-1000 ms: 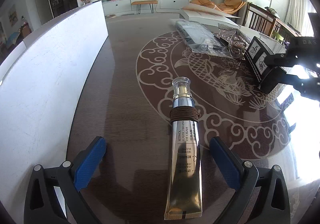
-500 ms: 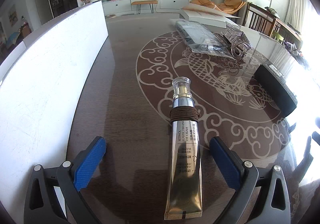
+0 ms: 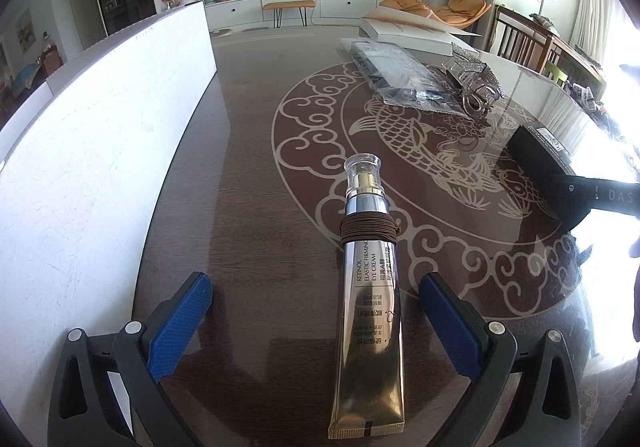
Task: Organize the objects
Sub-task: 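Lift the black box with the right tool while the left tool lifts the gold tube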
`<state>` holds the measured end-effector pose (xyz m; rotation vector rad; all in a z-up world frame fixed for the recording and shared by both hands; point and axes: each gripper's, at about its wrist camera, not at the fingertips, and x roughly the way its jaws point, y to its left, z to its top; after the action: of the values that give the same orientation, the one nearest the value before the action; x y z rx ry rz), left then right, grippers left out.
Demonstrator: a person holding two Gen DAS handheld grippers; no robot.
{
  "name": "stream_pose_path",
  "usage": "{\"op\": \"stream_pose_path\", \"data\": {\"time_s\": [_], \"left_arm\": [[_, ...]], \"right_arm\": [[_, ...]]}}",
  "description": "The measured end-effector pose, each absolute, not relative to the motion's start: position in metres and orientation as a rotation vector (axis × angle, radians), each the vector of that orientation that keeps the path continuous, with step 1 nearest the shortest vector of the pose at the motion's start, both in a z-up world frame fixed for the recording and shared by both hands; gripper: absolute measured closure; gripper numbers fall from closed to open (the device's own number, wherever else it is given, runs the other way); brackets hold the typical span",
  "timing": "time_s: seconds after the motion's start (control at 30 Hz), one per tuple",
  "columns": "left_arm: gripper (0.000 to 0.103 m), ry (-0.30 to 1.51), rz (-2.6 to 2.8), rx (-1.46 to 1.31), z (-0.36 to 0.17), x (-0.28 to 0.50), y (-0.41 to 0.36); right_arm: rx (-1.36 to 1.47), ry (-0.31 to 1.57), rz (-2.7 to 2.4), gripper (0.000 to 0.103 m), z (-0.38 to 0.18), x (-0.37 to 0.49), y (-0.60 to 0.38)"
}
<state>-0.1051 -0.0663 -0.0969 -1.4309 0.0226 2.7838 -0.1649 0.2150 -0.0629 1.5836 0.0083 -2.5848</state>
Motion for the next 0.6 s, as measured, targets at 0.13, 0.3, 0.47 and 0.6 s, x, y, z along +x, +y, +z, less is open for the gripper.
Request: {"op": "stream_pose_path", "data": {"time_s": [0.13,0.3,0.47,0.6], "left_arm": [[0.000,0.023,2.784,-1.431,-0.097,-0.105,-0.066],[0.000,0.023,2.784,-1.431,-0.097,-0.105,-0.066],[0.000,0.023,2.784,-1.431,-0.097,-0.105,-0.066],[0.000,0.023,2.784,-1.431,-0.097,-0.105,-0.066]], "right_arm": [[1.536,-0.044,-2.610,0.044,-0.062,-0.134,0.212],[1.419,-0.007,-2.679,0.043,-0.064,-0.065,0.194],[1.384,0.037,-2.728,0.028,-0.068,-0.042,0.187],[1.389,0.068,-2.747,0.010,-0.071,-0.048,0.189]]}}
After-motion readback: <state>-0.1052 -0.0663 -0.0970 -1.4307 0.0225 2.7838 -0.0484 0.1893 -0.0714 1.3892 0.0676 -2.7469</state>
